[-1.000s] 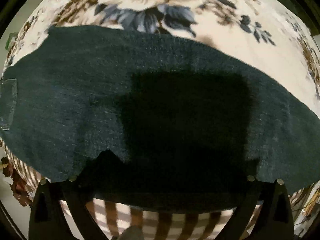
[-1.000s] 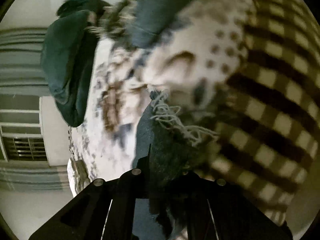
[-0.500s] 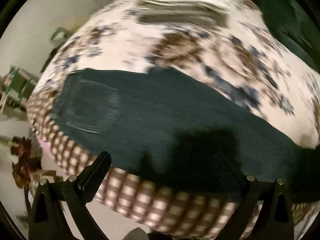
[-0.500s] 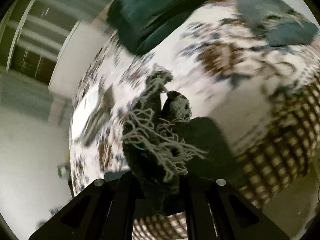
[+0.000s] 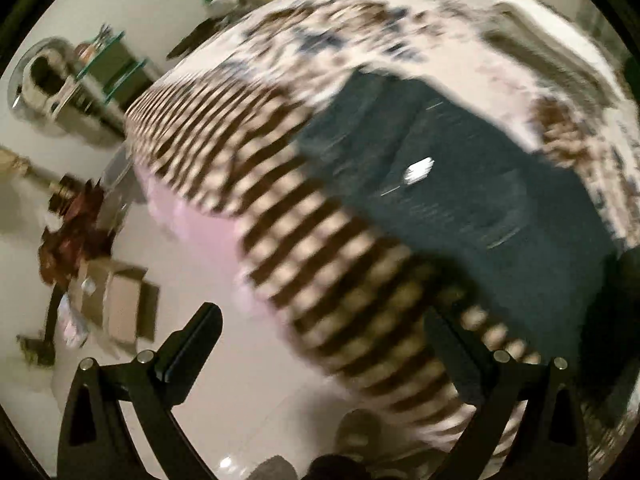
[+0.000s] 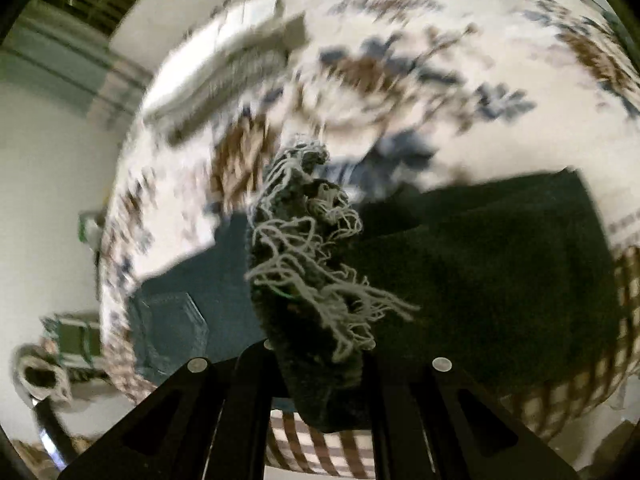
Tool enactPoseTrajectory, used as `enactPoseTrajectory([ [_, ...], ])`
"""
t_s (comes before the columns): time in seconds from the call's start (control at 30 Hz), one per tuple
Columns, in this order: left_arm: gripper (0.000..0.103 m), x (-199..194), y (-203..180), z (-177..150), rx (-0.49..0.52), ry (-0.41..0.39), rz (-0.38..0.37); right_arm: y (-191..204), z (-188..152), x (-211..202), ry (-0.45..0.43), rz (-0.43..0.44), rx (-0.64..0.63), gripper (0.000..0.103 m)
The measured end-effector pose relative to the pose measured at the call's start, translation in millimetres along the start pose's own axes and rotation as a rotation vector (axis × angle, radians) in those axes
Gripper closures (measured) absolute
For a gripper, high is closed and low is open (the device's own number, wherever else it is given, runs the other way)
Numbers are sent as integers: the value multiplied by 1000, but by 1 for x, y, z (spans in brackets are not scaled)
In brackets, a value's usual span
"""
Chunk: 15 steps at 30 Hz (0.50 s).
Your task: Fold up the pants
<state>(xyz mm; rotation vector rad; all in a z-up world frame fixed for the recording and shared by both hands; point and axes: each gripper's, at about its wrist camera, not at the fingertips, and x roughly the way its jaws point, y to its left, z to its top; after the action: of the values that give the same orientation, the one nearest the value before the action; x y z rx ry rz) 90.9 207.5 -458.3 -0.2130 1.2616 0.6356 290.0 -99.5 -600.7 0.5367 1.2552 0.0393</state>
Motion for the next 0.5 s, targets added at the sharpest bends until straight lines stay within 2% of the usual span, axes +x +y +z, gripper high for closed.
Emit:
enactPoseTrajectory([
  [0.17,0,11,43,-24,-16,56,46,16,-12,59,33,-150,-12,95],
  [0.23,0,13,50,-30,-23,77,44,24,-15,67,53,-190,-40,84],
  [0.27,0,12,50,-31,-29,88,39,30,-17,69,71,-163,-57,77],
  [0.3,0,10,49,-30,-38,95,26,36,-19,70,105,-117,-81,58],
  [0.33,0,6,46,-28,-45,93,7,39,-20,69,136,-63,-94,51],
  [0.37,0,1,40,-25,-48,87,-12,39,-21,62,171,38,-96,51],
  [0.43,0,-14,17,-16,-38,67,-70,23,-16,41,178,106,-46,48],
  [0.5,0,-27,-12,-5,-12,40,-123,-1,-11,22,166,100,-2,32],
])
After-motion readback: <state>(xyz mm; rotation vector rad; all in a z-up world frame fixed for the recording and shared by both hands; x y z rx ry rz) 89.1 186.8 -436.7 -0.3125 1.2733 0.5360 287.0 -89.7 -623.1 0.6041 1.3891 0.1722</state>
